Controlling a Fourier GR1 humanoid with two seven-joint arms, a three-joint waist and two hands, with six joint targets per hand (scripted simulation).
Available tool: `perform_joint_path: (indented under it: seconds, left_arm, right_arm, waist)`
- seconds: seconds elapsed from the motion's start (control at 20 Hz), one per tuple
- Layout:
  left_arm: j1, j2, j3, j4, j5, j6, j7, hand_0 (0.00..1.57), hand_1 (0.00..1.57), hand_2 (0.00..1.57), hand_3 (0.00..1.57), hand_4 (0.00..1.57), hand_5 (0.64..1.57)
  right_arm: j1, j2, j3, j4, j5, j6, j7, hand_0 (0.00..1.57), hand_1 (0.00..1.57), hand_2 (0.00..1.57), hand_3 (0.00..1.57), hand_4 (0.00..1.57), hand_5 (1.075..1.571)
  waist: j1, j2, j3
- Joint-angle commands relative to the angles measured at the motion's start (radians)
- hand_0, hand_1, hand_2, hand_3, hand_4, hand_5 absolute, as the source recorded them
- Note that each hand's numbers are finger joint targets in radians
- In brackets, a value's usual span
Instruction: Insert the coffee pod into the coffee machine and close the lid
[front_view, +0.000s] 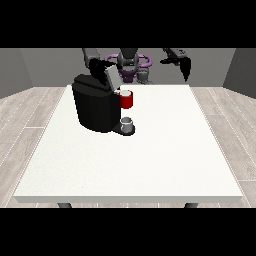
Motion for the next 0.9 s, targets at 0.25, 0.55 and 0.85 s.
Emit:
perform_joint_path:
  seconds: [0.25, 0.55, 0.85]
  left_arm:
    - [-0.039, 0.024, 0.018, 0.010, 0.026, 0.016, 0.023, 0.00, 0.00, 0.00, 0.00, 0.00, 1.571]
    - [-0.026, 0.040, 0.012, 0.054, 0.004, 0.024, -0.012, 0.00, 0.00, 0.00, 0.00, 0.17, 1.571]
    - [-0.051, 0.040, -0.005, 0.031, 0.024, 0.011, 0.006, 0.00, 0.00, 0.00, 0.00, 0.17, 1.571]
  right_arm:
    - [-0.081, 0.050, 0.043, 0.038, 0.055, -0.033, 0.020, 0.00, 0.00, 0.00, 0.00, 0.21, 1.571]
    - [-0.108, 0.064, 0.087, 0.031, 0.117, -0.038, 0.004, 0.00, 0.00, 0.00, 0.00, 0.12, 1.571]
    - [-0.206, 0.035, 0.040, 0.068, 0.113, -0.027, 0.043, 0.00, 0.00, 0.00, 0.00, 0.12, 1.571]
  waist:
    - [0.011, 0.011, 0.0016]
    - [-0.005, 0.011, 0.0016]
    - [0.026, 0.016, 0.0017]
